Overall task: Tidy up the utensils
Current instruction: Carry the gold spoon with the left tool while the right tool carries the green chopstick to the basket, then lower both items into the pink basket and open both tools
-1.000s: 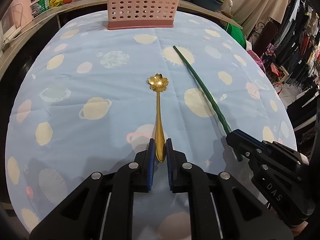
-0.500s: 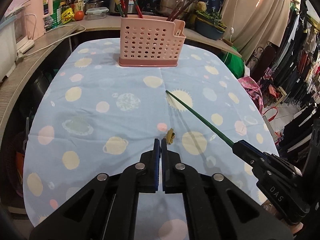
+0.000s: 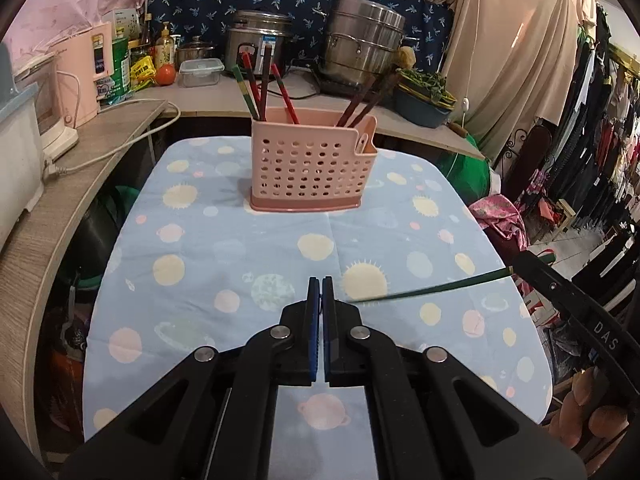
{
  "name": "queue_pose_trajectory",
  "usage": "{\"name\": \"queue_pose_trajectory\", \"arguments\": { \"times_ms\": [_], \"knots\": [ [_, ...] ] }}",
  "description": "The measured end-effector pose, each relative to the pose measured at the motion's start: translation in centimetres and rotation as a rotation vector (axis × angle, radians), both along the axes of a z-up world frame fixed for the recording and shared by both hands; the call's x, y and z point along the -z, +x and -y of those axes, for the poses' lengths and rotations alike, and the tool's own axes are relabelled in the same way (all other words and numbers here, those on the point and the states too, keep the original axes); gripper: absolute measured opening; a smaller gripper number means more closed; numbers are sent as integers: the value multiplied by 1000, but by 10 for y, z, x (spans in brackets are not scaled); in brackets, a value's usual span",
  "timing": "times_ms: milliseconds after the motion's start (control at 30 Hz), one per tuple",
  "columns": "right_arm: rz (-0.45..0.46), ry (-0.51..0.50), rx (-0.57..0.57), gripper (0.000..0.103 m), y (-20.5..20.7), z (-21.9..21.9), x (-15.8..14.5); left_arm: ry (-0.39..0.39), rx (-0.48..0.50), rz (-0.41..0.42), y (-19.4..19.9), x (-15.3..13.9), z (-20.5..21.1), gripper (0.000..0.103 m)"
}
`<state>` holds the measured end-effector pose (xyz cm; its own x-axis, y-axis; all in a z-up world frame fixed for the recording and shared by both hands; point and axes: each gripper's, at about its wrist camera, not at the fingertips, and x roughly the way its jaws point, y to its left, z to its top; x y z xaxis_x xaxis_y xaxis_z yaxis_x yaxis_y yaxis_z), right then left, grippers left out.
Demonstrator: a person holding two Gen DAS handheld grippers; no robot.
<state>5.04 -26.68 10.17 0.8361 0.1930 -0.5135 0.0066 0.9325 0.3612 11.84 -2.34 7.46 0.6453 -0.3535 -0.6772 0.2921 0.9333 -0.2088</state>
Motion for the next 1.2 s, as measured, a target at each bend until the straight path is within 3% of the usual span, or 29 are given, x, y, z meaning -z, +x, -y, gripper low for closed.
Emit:
{"name": "queue_pose_trajectory", "arguments": {
  "times_ms": [400,767,967,1200],
  "knots": [
    [131,41,26,7,62,18,-57,-50,-15,97,60,-59,3,1],
    [300,71,94,7,129,26,-123,-16,-61,193,122,-112,10,1],
    [310,34,110,7,166,16,-126,27,-88,183,158,-114,14,1],
    [220,4,89,7,203,3,-93,63,-103,132,184,-92,16,1]
  ]
}}
